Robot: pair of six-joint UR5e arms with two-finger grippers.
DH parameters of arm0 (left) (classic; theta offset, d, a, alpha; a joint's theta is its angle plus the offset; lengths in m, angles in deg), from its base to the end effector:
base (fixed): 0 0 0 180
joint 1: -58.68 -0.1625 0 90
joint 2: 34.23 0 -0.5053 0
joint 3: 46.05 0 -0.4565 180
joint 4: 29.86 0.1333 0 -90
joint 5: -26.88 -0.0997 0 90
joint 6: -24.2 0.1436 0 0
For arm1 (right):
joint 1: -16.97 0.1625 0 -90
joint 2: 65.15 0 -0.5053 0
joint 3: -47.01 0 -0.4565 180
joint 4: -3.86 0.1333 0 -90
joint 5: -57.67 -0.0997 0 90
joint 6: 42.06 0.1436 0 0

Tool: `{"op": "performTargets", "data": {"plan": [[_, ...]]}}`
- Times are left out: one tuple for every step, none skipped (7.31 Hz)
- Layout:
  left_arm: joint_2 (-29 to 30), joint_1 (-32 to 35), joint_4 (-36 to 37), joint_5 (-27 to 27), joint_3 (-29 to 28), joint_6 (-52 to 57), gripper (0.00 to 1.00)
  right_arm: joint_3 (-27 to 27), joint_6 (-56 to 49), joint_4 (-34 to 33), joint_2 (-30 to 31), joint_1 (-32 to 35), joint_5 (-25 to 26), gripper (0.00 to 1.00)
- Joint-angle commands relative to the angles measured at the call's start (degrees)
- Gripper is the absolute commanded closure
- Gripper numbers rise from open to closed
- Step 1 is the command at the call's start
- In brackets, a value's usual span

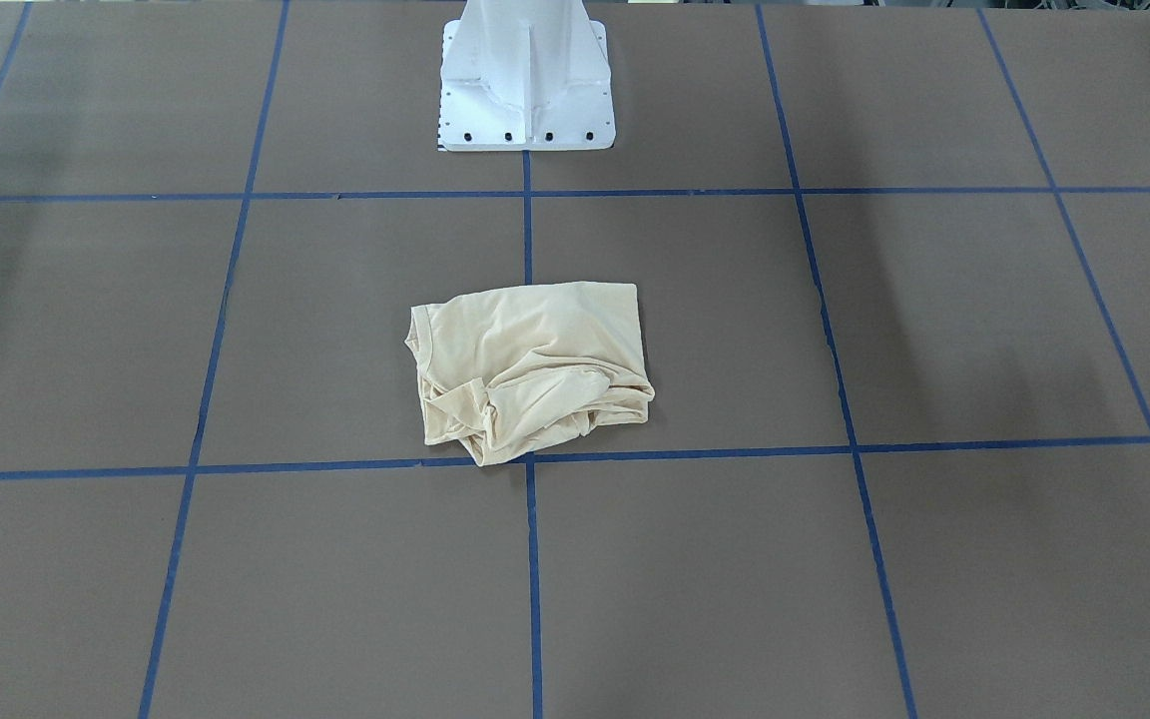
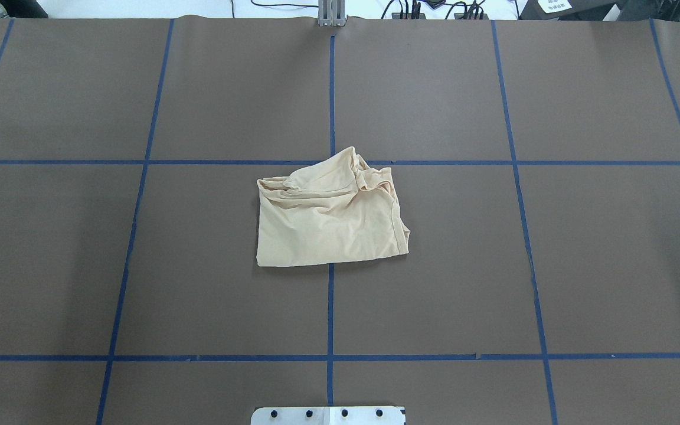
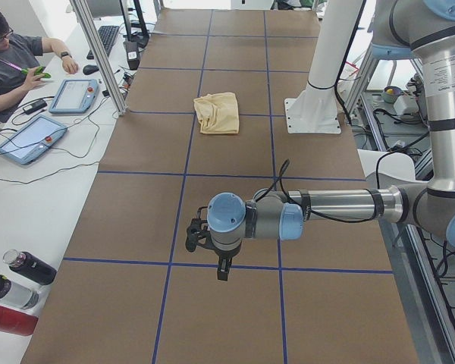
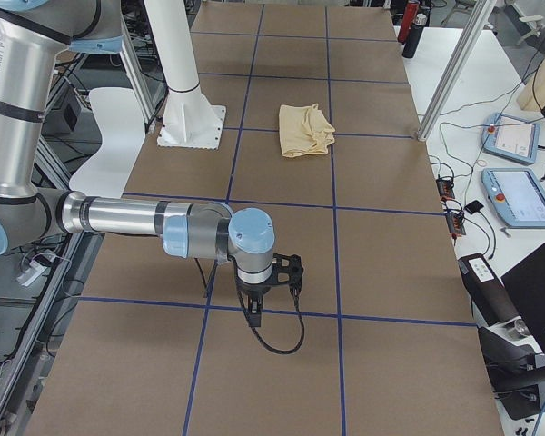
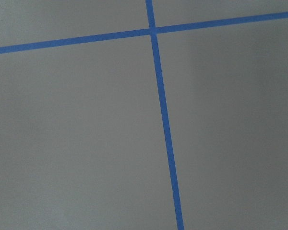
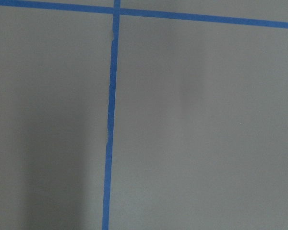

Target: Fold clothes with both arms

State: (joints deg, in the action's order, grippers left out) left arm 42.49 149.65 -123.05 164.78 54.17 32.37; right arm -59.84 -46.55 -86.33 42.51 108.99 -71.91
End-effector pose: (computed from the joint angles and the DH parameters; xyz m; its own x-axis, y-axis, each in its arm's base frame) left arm -0.0342 -0.4392 0.7747 0.6660 0.1325 -0.7341 -0.0785 0.9911 0.1077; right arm 0.0559 -0.3992 0.7628 0.7703 -0.0401 0.6365 0.0251 0.9992 0.0325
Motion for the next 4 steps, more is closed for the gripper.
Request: {"op": "performTargets", "data": {"plan": [[0.0, 0.0, 0.0, -0.1, -0.6, 0.0, 0.00, 0.0, 0.2, -0.1, 0.0, 0.0, 0.0, 0.00], [0.0, 0.0, 0.0, 0.0, -0.9, 0.0, 0.00, 0.1, 0.3, -0.1, 0.0, 0.0, 0.0, 0.00], [0.0, 0.0, 0.0, 0.0, -0.9, 0.0, 0.00, 0.1, 0.3, -0.1, 0.1, -0.1, 0.0, 0.00], [0.0, 0.0, 0.0, 0.0, -1.0, 0.0, 0.00, 0.1, 0.4, -0.1, 0.2, 0.0, -0.1, 0.00]]}}
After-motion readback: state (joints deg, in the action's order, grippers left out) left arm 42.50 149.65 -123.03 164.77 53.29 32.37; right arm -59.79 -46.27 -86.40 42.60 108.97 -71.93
